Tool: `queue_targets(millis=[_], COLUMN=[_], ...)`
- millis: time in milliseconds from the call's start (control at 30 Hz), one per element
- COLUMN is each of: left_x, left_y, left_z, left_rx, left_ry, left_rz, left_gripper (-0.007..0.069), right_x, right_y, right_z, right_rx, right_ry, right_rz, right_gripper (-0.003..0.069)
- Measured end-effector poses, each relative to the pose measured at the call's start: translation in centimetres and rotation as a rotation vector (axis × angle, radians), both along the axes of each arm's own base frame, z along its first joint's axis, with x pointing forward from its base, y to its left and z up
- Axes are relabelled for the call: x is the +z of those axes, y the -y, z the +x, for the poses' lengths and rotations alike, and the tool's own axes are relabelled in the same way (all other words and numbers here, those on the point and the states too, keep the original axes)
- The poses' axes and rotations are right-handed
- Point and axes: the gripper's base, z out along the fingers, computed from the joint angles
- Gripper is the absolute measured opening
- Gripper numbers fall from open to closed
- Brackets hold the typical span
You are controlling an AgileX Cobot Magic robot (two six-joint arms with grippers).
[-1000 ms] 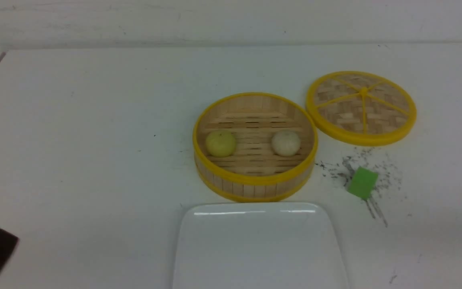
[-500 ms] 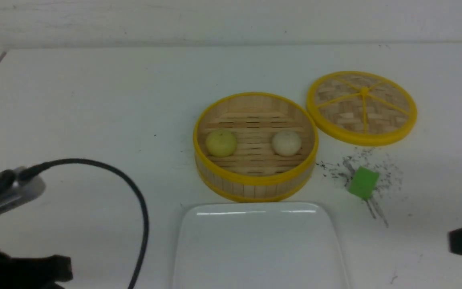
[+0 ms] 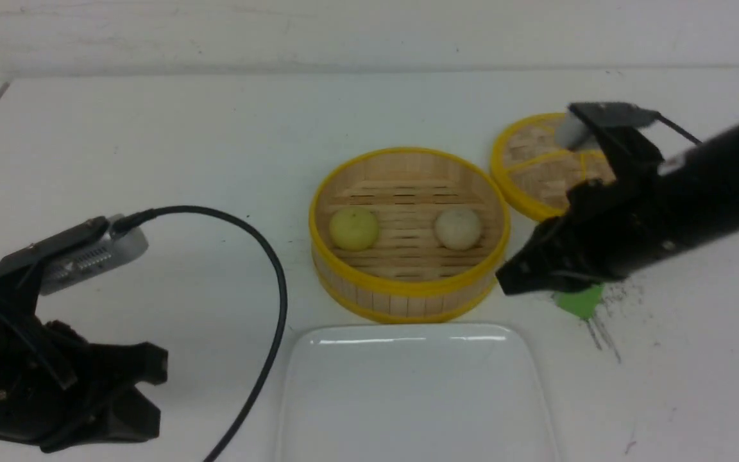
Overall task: Put the steamed buns into the plate on the white tablecloth.
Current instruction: 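Reach toward a bun in the bamboo steamer with the right gripper, then move the steamed bun from the bamboo steamer onto the white plate with the right gripper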
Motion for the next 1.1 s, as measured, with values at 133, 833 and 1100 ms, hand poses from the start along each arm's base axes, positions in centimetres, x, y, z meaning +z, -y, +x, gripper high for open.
queue_targets(millis=[133, 833, 1100], left_x=[0.0, 0.0, -0.2], left_y=[0.0, 0.0, -0.4], left_z=[0.0, 0.1, 0.0], left_rx=[0.002, 0.002, 0.034], left_ry=[0.003, 0.006, -0.010], left_rz=[-0.002, 0.003, 0.043], left_gripper=[0.0034, 0.0095, 0.0122], right_x=[-1.1, -8.2, 0.5], right_y=[-1.6, -4.0, -2.5], right_z=[4.5, 13.0, 9.3], right_rx=[-0.034, -0.082, -0.049], right_ry=[0.056, 0.131, 0.162], right_rz=[-0.107, -0.273, -0.250], right_gripper=[0.0184, 0.0281, 0.0022])
